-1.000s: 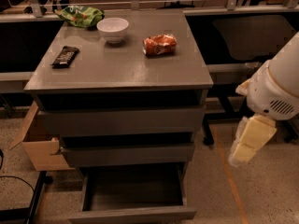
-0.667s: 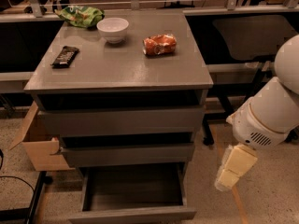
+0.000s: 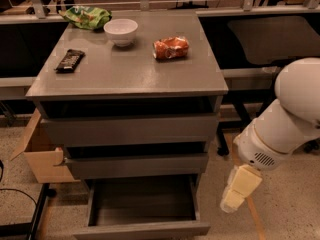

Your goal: Close bottom drawer

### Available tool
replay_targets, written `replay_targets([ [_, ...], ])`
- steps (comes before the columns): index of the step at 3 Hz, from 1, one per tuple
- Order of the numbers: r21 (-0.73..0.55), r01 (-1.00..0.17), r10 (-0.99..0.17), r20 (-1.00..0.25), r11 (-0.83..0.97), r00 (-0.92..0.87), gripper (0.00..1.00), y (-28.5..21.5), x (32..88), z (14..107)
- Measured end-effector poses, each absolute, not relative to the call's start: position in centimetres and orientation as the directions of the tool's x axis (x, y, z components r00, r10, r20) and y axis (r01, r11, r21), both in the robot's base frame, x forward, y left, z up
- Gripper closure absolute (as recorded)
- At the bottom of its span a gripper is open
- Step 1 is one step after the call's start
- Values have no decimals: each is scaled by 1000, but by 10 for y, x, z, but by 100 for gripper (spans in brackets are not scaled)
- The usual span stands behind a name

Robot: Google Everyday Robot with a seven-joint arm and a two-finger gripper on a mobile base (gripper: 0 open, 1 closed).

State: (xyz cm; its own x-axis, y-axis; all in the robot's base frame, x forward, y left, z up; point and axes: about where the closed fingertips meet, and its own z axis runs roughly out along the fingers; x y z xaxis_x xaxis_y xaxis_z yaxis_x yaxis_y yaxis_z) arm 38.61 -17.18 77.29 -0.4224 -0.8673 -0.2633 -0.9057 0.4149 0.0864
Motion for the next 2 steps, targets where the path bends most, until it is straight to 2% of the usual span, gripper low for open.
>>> replay_targets([
  [2,298,-826,-804,-232,478,-548,0,-136,375,631],
])
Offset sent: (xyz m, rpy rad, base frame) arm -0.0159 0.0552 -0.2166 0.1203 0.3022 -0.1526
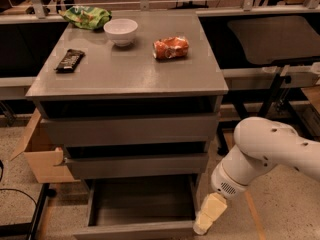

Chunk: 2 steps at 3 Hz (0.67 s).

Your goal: Close bottom drawer

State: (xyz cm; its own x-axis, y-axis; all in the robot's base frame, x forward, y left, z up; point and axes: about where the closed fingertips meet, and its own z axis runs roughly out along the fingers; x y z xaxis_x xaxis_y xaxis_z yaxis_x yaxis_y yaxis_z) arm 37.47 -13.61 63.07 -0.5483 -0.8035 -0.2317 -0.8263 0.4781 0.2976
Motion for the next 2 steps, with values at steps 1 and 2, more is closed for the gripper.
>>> replay_targets([
  [1,301,-828,-805,-233,473,-545,0,-134,375,629],
  [2,346,-812,-809,-201,469,-553,0,-117,373,591],
])
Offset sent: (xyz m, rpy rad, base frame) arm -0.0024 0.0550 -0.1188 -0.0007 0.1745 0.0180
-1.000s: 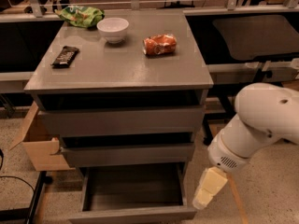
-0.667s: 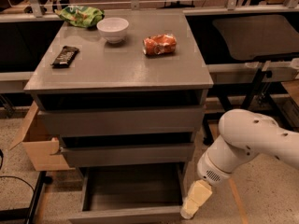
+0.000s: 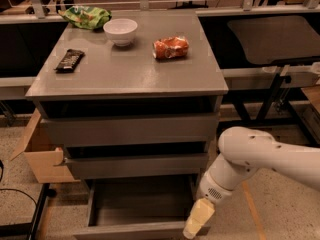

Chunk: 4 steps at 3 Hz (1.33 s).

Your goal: Close bottom drawer

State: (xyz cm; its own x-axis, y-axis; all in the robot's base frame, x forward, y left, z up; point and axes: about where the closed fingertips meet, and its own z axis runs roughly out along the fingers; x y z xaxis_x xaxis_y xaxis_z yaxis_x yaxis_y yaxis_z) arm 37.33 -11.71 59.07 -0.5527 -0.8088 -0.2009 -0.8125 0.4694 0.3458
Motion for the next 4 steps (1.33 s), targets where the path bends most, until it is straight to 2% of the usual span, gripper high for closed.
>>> replay_targets([
  [2,462,-728,-790,-89,507,-606,0,-66,361,478],
  [4,558,-633,-757,-13,536,-653,0,-42,345,395],
])
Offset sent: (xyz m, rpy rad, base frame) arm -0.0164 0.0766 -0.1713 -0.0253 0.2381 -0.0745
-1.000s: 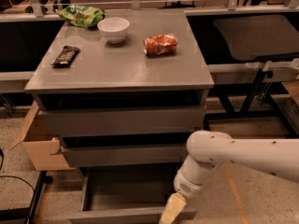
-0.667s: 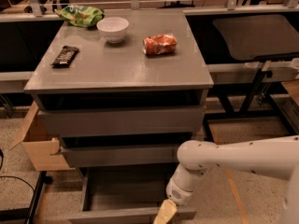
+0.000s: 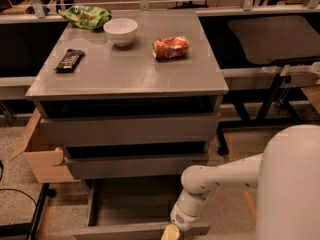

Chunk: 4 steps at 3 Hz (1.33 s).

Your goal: Close bottom drawer

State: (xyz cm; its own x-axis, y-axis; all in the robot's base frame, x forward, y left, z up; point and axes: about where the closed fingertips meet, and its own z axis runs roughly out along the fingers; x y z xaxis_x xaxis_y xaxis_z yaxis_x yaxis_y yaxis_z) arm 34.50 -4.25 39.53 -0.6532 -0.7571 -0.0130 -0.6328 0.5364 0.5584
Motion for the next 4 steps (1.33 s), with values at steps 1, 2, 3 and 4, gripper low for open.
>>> replay_targets([
  [1,612,-571,-735,24,547,-678,0,-38,333,349],
  [2,641,-540,-721,31,545,-692,0,-36,328,327],
  [3,700,-505,-716,13,505,-698,19,-29,322,306],
  [4,702,-504,-718,15,503,-696,41,-28,320,303],
])
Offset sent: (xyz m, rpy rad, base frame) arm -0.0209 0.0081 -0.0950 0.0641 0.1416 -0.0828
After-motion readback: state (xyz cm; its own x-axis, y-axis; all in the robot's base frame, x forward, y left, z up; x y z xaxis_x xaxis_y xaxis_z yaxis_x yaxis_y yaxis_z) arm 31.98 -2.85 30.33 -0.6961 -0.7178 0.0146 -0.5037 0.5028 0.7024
